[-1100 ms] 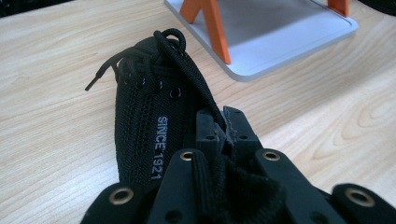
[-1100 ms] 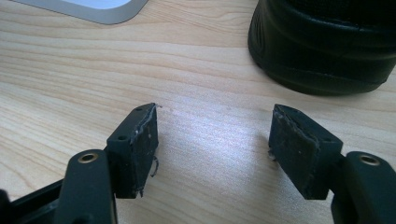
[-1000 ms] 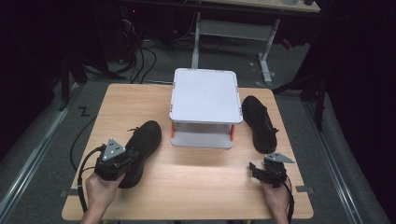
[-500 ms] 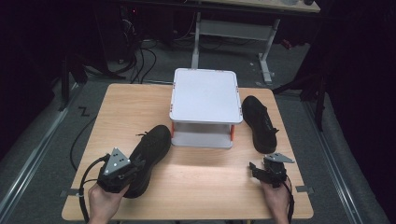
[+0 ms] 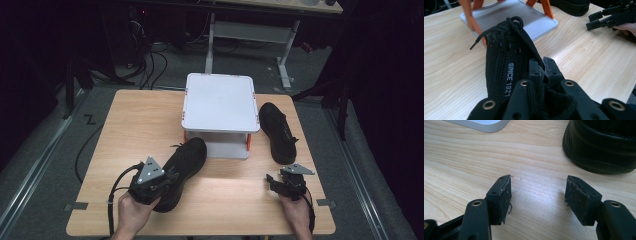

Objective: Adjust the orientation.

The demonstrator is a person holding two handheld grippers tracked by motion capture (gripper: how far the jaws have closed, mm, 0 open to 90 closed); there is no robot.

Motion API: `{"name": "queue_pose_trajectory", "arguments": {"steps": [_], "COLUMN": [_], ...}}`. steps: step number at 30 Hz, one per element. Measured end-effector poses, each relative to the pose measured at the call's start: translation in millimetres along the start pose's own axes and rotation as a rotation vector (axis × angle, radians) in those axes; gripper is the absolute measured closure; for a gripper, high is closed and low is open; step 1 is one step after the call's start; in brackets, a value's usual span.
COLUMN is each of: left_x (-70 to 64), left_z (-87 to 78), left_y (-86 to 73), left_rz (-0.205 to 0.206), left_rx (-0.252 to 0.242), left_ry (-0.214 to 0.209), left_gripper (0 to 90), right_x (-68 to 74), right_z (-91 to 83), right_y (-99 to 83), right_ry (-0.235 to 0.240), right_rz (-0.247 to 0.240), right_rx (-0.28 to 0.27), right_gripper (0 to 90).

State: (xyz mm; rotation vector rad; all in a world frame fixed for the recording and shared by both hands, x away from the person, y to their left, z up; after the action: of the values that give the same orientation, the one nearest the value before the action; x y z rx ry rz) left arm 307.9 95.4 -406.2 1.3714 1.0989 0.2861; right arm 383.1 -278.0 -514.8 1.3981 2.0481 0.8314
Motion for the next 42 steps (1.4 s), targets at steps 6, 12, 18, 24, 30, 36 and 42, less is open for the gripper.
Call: {"name": "queue_pose_trajectory", "arguments": {"steps": [6, 12, 18, 24, 30, 36, 42], "left_x": [-3.3, 0.2, 3.5, 6.0, 7.1, 6.6, 8.2], "left_z": [25.9, 44.1, 60.1, 75.7, 87.9, 100.4, 109.7], "left_y": [-3.4, -2.3, -5.0, -6.5, -6.6, -5.9, -7.9], "left_rz": [0.006, 0.015, 0.022, 0.038, 0.057, 0.063, 0.061], "left_rx": [-0.004, -0.019, -0.023, -0.033, -0.037, -0.035, -0.033], "left_ry": [-0.009, 0.007, 0.029, 0.049, 0.075, 0.108, 0.12], "left_gripper": [85.7, 85.8, 85.8, 85.8, 85.7, 85.7, 85.7], "right_x": [-0.5, -0.7, 1.7, 2.9, 4.9, 8.2, 11.7], "right_z": [0.0, 0.8, 0.9, -6.8, -17.2, -32.2, -60.1], "right_y": [0.1, 1.1, 4.7, 12.9, 28.9, 57.8, 96.1], "right_ry": [0.004, 0.013, 0.041, 0.098, 0.17, 0.198, 0.217], "right_rz": [0.005, -0.009, -0.023, -0.034, -0.016, -0.068, -0.073], "right_rx": [-0.002, -0.005, -0.001, -0.023, -0.089, -0.115, -0.27], "right_gripper": [38.8, 41.6, 42.7, 43.4, 44.9, 49.6, 62.8]}}
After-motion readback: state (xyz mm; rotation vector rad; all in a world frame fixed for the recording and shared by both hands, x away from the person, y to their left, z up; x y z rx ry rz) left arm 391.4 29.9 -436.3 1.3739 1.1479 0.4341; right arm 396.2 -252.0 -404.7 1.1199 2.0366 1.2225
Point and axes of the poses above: each handheld gripper's, and its own axes: z roughly forward along the jaws, y roughly out of its top, x roughly to its left, the point moved 2 cm from there along z, roughly forward along the jaws, and after that the axes turned 5 degrees about -y, right-handed, at the moved point
